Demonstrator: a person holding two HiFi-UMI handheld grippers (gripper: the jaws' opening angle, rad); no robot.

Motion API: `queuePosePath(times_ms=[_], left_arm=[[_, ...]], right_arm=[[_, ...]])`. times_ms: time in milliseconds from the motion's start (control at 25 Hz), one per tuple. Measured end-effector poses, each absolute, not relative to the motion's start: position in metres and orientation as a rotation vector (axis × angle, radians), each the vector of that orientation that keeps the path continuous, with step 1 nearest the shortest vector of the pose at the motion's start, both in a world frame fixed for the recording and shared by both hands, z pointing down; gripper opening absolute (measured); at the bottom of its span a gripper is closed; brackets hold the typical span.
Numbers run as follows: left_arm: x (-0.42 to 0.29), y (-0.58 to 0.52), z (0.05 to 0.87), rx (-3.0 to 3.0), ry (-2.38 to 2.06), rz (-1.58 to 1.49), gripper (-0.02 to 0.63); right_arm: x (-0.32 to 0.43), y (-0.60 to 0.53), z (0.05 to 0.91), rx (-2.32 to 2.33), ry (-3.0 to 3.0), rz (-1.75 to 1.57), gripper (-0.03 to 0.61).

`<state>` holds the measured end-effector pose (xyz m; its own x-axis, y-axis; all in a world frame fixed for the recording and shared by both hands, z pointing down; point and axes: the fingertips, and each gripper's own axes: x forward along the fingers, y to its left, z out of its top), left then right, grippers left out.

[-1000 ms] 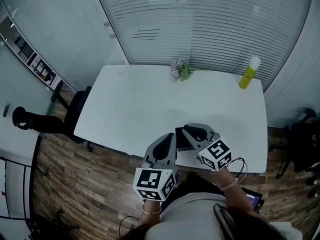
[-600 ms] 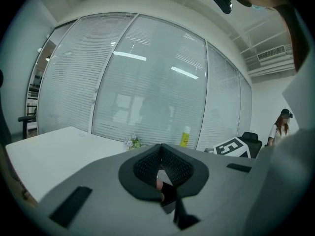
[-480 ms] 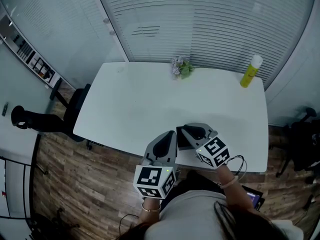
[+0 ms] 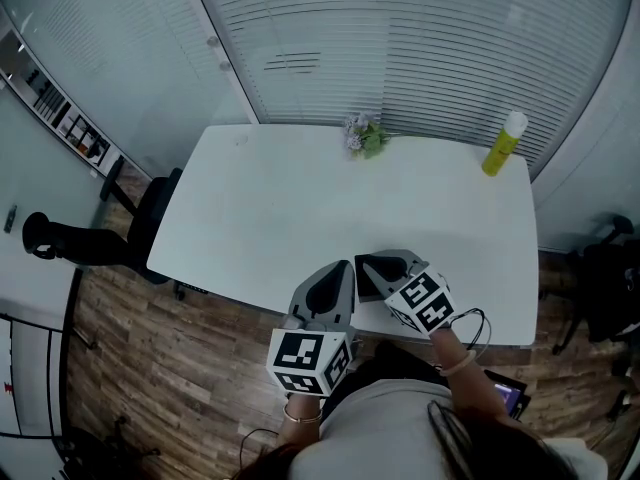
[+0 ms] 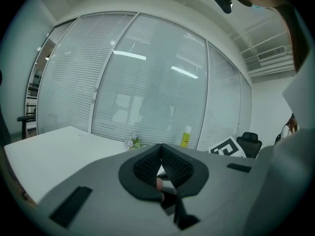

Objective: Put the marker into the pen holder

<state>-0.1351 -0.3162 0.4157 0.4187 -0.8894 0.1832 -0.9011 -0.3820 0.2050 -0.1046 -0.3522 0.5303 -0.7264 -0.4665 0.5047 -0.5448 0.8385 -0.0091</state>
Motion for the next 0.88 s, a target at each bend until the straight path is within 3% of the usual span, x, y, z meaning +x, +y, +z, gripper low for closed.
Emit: queuePosePath(times_ms=[880], left_arm=[[-0.145, -0.319, 0.419, 2.377, -1.601, 0.06, 0.019]], right_arm=[[-0.111, -0.345, 0.551, 0.568, -2.311, 0.143, 0.057]])
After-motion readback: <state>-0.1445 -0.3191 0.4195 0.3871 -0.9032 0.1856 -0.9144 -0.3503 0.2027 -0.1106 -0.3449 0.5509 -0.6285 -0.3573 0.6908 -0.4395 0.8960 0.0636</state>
